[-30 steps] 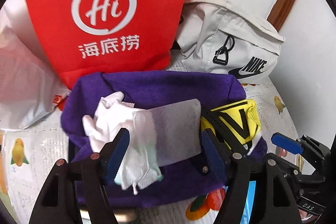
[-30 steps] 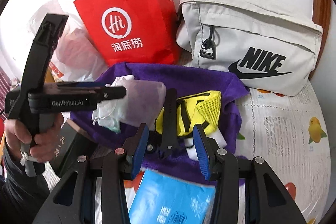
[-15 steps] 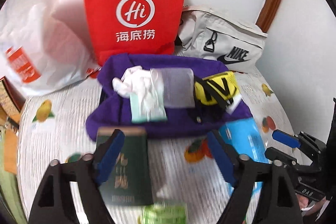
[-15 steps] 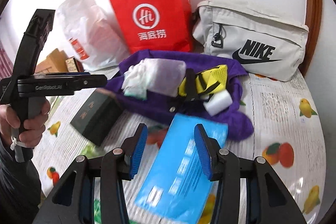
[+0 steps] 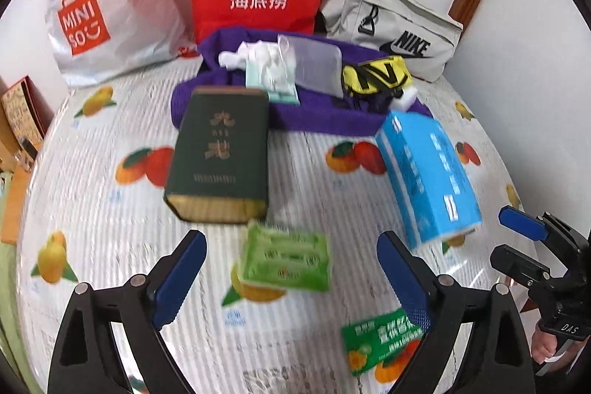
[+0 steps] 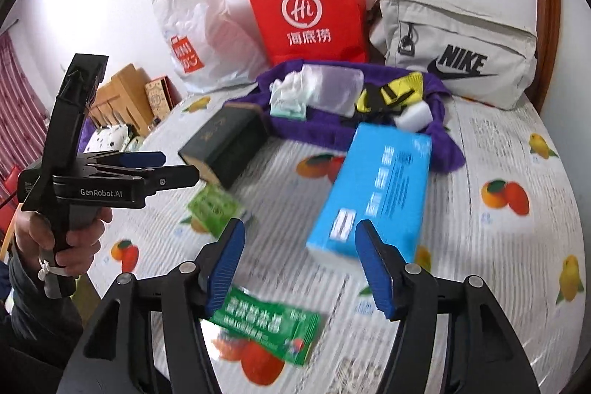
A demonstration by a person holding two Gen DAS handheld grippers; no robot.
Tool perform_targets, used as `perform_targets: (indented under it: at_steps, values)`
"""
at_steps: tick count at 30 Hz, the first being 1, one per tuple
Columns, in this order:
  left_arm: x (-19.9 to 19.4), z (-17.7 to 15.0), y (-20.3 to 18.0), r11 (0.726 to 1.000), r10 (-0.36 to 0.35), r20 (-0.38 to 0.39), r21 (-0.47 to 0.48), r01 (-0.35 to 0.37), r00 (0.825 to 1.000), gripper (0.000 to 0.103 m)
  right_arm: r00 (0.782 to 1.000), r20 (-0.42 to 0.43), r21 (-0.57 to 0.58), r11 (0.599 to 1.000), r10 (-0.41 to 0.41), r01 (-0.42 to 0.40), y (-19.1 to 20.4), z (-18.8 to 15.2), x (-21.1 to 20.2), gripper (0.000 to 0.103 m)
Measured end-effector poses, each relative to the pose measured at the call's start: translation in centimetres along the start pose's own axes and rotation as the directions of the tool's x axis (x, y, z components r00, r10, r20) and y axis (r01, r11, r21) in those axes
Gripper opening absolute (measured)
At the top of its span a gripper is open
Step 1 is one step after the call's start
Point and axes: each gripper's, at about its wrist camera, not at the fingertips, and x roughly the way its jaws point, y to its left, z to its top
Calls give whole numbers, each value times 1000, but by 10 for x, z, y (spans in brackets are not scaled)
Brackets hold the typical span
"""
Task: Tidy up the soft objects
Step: 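Grasp the green wet-wipes pack on the bed with the left tool, then grasp the green snack packet with right tool while left holds wipes pack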
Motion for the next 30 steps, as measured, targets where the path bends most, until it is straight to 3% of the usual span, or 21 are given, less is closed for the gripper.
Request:
perform_targets:
  at_steps: [4, 12, 15, 25, 27, 29, 30]
  values:
    - [4, -17, -1, 1000, 24, -9, 12, -24, 1000, 94, 1000, -15, 14, 1000, 2, -2, 2, -15, 0, 62]
    - [23, -33, 2, 1000, 2, -20, 19, -2, 1000, 94, 998, -57, 30, 999, -10, 11, 0, -42, 9, 63]
    - [35, -34, 0, 999, 2, -26, 47, -1, 1000, 94, 997, -69, 27, 999, -25, 27, 0, -53, 11, 70]
    - [78, -30, -9, 985, 105, -73, 144, -93, 992, 94, 994, -111, 25, 999, -24, 27, 0, -71, 26, 70]
    - [77, -31, -6, 988, 102, -48, 118, -96, 994, 92, 993, -117, 9, 1000, -14, 15, 4, -72, 32, 70]
    - [72, -32, -2, 992, 84, -26, 96, -81, 996, 74, 993, -120, -12, 1000, -3, 2, 10, -72, 36, 70]
    - [69, -33, 0, 992, 87, -18, 89, -85, 996, 72, 993, -121, -20, 1000, 2, -4, 12, -72, 37, 70]
